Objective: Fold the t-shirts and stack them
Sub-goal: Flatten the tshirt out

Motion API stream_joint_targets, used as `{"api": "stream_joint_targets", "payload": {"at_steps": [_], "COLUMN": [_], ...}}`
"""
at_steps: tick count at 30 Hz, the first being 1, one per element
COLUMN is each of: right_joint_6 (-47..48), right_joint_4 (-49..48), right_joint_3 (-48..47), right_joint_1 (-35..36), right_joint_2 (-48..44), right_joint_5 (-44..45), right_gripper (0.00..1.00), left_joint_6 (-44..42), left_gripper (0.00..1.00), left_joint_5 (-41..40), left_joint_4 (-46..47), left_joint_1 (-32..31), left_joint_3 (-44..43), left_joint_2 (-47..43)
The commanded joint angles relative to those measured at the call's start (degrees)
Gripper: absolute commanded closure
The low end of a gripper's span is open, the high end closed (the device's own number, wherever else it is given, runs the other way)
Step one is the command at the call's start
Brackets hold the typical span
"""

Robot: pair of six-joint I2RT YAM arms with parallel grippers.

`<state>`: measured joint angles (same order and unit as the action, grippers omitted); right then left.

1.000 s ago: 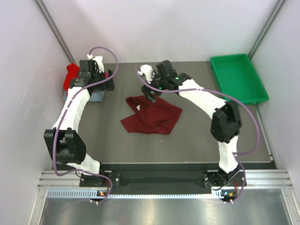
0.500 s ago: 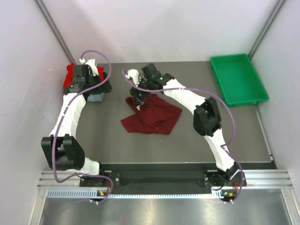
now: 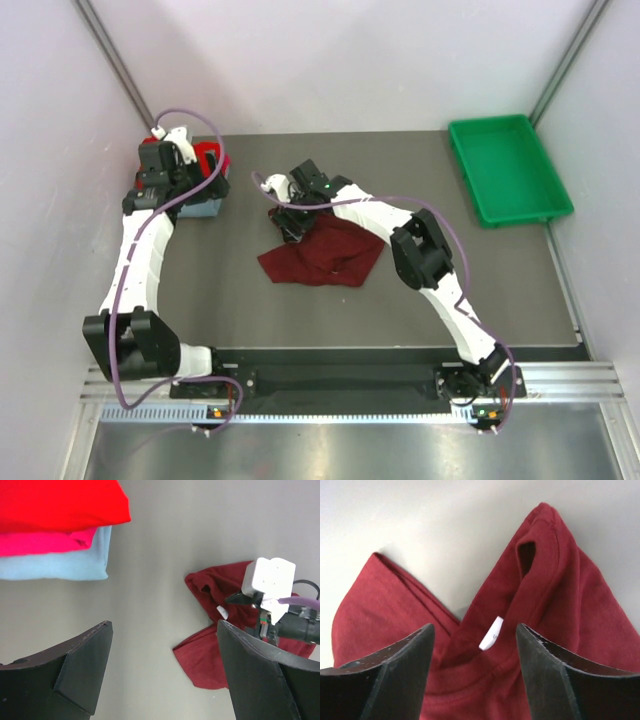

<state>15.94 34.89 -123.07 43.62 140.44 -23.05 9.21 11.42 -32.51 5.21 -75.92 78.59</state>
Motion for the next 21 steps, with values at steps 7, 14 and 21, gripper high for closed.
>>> {"api": "stream_joint_targets", "payload": {"at_steps": [7,14,21], "right_joint_6": [0.2,3.0,4.1], "right_joint_4": [-4.2,-4.9,-5.4], "right_joint_3": [-3.4,1.5,3.4], "right_joint_1": [1.1,1.0,1.2], "right_joint_2": [0.5,-5.6,-10.1], "right_joint_5": [7.4,13.8,15.8], "right_gripper": [0.69,1.00,0.56], "left_joint_6": [2.0,3.3,3.1], "left_gripper": [0.11,0.11,0.11], "left_joint_5": [2.6,4.1,4.6], "left_joint_4": [1.4,3.6,4.7], "left_joint_1": [1.6,1.6,1.6], "left_joint_3": [4.0,4.1,4.2], "left_joint_2": [-4.5,-4.0,-3.4]}}
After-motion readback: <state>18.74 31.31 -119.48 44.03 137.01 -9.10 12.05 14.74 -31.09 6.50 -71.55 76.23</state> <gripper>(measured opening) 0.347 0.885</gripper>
